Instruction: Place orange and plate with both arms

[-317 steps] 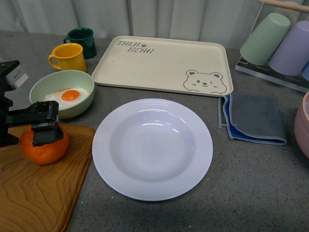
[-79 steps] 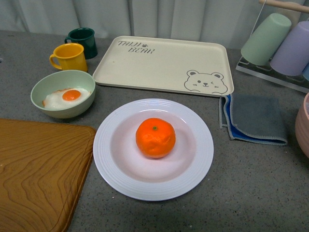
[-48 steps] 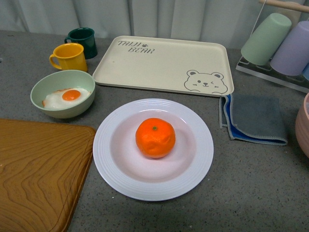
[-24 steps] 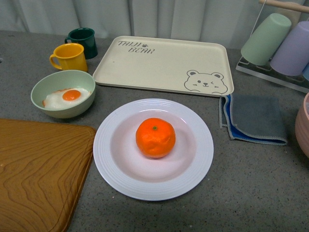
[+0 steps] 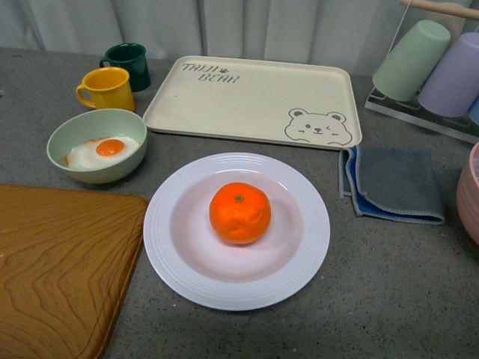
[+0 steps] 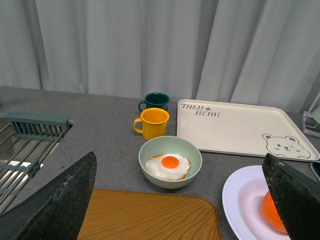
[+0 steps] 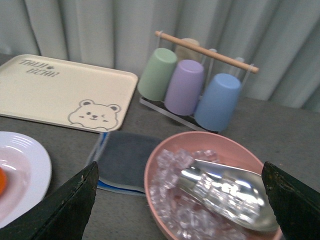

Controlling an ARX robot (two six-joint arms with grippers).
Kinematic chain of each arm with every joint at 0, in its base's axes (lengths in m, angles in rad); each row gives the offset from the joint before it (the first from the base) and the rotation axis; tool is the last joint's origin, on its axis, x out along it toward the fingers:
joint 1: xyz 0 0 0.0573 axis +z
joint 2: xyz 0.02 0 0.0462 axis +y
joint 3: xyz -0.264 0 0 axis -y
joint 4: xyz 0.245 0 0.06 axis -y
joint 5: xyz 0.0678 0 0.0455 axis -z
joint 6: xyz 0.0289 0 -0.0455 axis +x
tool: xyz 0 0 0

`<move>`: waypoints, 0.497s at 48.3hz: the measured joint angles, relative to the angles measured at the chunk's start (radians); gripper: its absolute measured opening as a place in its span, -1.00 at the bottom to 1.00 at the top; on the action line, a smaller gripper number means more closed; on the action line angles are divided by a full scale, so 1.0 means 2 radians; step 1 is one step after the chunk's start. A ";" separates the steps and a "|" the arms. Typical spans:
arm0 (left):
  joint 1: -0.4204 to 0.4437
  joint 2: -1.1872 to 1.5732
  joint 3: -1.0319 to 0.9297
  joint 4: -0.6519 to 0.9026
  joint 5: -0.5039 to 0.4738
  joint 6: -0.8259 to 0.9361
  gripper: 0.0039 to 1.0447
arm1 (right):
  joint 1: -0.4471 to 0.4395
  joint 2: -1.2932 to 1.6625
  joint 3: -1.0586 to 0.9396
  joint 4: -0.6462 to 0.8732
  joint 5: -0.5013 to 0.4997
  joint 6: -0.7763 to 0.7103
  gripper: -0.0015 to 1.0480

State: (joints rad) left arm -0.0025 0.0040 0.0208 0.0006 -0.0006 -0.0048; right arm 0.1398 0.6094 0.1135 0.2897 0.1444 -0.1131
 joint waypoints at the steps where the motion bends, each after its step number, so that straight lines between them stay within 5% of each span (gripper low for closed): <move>1: 0.000 0.000 0.000 0.000 0.000 0.000 0.88 | 0.003 0.029 0.009 0.014 -0.008 0.008 0.82; 24: 0.000 0.000 0.000 0.000 0.000 0.000 0.88 | 0.030 0.447 0.174 0.007 -0.204 0.204 0.82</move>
State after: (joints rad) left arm -0.0025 0.0040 0.0208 0.0006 -0.0010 -0.0044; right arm 0.2005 1.5043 0.4614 0.3035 -0.2630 0.2958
